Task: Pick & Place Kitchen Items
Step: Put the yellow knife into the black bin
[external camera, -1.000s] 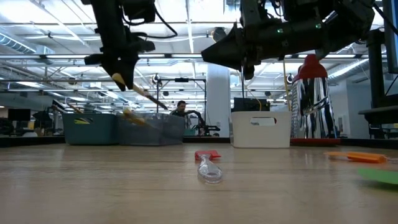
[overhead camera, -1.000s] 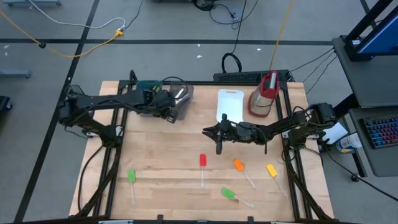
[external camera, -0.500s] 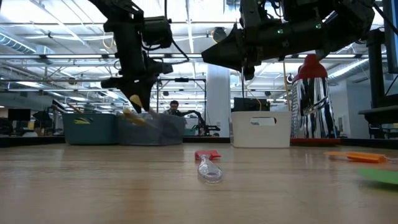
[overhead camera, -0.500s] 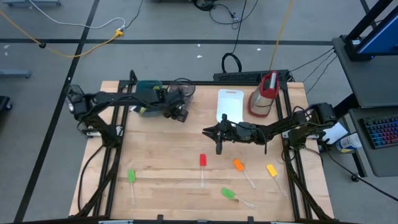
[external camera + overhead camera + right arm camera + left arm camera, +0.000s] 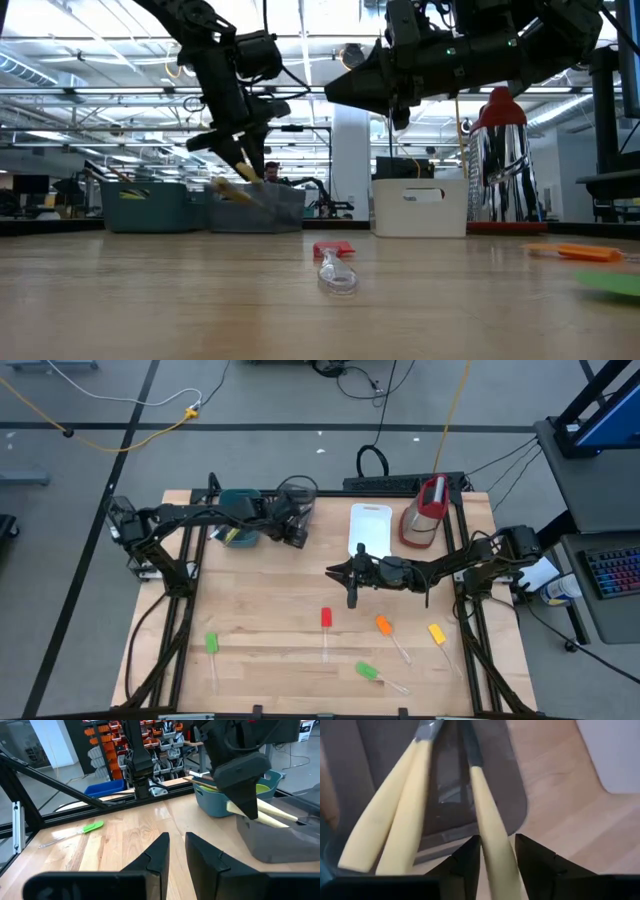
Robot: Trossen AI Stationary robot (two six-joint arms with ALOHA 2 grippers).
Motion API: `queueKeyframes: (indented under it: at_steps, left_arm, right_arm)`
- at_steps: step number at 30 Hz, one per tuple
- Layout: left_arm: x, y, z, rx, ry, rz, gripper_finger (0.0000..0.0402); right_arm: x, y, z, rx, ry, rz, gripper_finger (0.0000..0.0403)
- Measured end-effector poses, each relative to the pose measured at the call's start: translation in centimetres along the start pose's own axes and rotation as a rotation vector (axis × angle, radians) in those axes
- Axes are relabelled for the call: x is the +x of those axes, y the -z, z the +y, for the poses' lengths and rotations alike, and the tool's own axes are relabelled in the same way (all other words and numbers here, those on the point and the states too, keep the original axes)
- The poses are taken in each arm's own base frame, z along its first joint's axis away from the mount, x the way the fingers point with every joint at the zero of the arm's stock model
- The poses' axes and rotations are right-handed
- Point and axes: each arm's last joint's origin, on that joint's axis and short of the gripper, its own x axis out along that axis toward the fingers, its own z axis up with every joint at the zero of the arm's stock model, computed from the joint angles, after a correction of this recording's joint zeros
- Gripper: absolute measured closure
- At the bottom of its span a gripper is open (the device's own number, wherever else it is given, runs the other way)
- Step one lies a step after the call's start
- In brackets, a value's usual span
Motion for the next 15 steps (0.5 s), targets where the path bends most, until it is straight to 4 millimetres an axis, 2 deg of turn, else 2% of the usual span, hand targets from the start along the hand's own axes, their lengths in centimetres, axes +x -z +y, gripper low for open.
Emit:
queueKeyframes:
  at_steps: [5,11,15]
  left_arm:
    - [0.0,0.2,-0.1,0.031,0.001,0.006,0.0258]
    - [-0.2,0.1,-0.1,0.064,0.017,0.014,0.0264]
    - [-2.0,0.2,-0.4,0.089,0.032,-0.05,0.0265]
  right_arm:
    - [0.0,0.1,0.0,-0.005,0.001,0.006,0.0348]
    - [0.0,0.1,0.0,-0.009,0.0,0.007,0.0348]
    - [-0.1,0.3,0.3,-0.007,-0.01,0.025,0.0348]
